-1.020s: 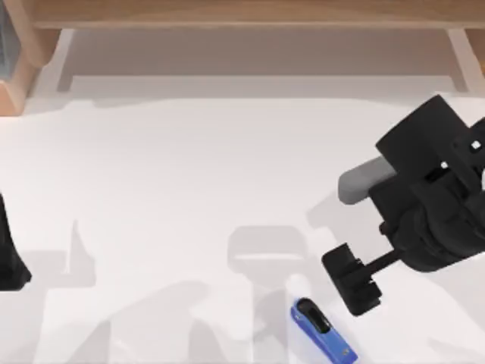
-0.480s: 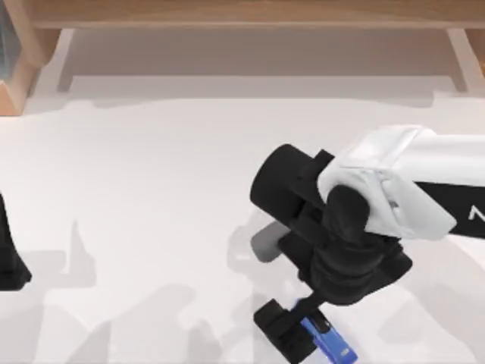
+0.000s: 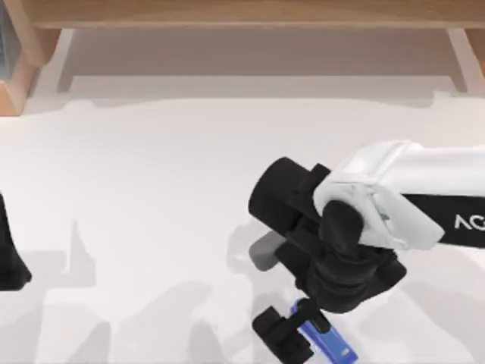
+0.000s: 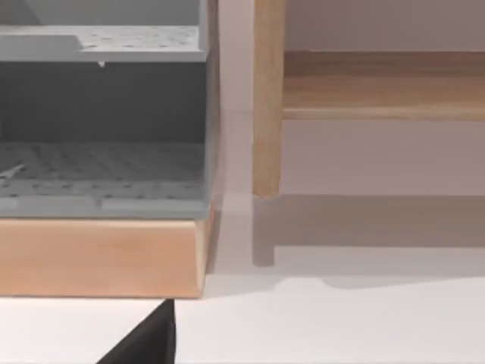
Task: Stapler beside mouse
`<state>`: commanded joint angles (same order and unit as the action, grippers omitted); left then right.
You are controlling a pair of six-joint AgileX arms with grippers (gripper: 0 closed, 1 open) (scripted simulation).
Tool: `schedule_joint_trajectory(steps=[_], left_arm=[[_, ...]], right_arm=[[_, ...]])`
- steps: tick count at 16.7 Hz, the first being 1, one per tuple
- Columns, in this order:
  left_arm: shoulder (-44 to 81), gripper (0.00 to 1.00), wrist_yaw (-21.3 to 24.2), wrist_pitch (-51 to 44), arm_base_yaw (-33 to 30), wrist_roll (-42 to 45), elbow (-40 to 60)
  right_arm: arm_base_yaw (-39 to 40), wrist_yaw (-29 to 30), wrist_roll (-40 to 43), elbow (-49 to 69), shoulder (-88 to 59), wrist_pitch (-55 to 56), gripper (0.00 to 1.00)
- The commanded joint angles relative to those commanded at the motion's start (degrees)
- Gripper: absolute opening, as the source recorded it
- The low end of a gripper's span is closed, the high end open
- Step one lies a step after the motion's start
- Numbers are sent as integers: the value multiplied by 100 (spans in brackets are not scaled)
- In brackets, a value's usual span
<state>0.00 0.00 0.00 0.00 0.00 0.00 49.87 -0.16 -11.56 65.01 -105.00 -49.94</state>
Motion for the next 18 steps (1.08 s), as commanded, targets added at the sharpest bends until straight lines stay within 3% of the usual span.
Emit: schedule_joint_trajectory(steps=[8,18], left_arm=[[0,100,0,0,0,0,0],[0,100,0,0,0,0,0]], right_arm=[[19,2,-20,-349,-332,678,100],[19,2,-20,-349,-332,678,25]])
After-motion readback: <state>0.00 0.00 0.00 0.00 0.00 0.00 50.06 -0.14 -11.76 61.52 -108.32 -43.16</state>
